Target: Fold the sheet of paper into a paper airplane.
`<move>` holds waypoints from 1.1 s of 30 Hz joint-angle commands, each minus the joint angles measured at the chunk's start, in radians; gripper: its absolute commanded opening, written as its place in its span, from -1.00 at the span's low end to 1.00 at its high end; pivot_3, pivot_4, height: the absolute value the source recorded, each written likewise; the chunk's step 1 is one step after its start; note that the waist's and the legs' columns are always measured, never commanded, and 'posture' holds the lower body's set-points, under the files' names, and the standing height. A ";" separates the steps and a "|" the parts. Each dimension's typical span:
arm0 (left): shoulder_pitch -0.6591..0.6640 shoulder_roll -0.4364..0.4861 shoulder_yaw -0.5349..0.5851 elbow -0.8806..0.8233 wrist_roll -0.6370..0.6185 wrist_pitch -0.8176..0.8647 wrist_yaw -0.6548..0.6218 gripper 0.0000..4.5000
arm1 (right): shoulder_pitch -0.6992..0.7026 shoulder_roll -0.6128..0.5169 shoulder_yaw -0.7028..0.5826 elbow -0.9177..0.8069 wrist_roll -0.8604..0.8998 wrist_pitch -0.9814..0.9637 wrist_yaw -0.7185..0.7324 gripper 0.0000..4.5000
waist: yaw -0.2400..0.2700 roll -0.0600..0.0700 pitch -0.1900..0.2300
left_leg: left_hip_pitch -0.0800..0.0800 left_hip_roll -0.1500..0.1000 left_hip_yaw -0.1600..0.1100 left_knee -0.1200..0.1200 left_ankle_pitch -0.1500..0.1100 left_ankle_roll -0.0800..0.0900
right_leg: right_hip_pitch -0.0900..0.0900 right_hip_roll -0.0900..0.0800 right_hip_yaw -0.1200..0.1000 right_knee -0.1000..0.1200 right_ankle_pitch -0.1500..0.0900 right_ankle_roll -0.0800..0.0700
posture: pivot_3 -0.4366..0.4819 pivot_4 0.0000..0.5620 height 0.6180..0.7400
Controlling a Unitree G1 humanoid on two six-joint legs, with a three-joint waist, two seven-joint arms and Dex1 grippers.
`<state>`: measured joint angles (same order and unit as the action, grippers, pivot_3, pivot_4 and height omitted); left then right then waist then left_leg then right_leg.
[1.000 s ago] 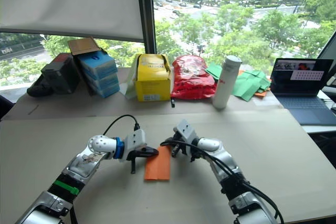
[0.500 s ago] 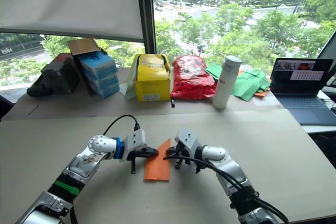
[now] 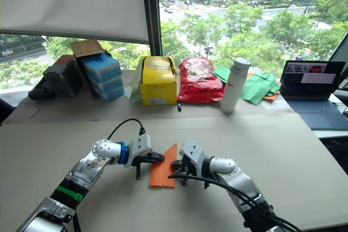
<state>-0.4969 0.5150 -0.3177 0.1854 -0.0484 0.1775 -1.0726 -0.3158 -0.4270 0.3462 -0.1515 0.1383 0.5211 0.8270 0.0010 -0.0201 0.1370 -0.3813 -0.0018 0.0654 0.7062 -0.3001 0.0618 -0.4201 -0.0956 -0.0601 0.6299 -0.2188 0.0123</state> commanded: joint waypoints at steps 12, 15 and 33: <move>0.000 0.003 -0.012 0.024 0.023 -0.002 0.000 -0.98 | 0.087 -0.106 0.108 -0.123 0.013 0.131 0.093 -1.00 | 0.006 0.000 0.000 | 0.000 0.000 0.000 0.000 0.000 0.001 | 0.000 0.000 0.000 -0.001 0.000 0.000 | -0.05 -0.47 1.00; -0.003 0.000 -0.013 0.029 0.024 -0.003 0.000 -0.98 | 0.098 -0.130 0.121 -0.154 0.023 0.141 0.114 -1.00 | 0.007 -0.001 0.000 | 0.000 0.000 0.000 0.000 0.000 0.001 | 0.000 0.000 0.000 -0.001 0.000 0.000 | -0.05 -0.47 1.00; -0.049 0.032 0.107 0.004 -0.089 0.008 -0.037 -0.98 | 0.123 -0.082 -0.144 -0.331 0.245 0.150 0.053 -1.00 | 0.009 -0.001 0.001 | -0.005 0.000 0.000 0.000 0.000 0.001 | -0.003 -0.001 -0.001 -0.001 0.000 0.000 | -0.05 -0.47 1.00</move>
<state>-0.5115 0.5264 -0.2696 0.2123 -0.0954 0.1788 -1.0921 -0.1845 -0.5146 0.2742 -0.4097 0.3228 0.6596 0.8918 0.0099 -0.0211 0.1383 -0.3872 -0.0017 0.0647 0.7063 -0.3004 0.0623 -0.4247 -0.0960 -0.0616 0.6293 -0.2186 0.0124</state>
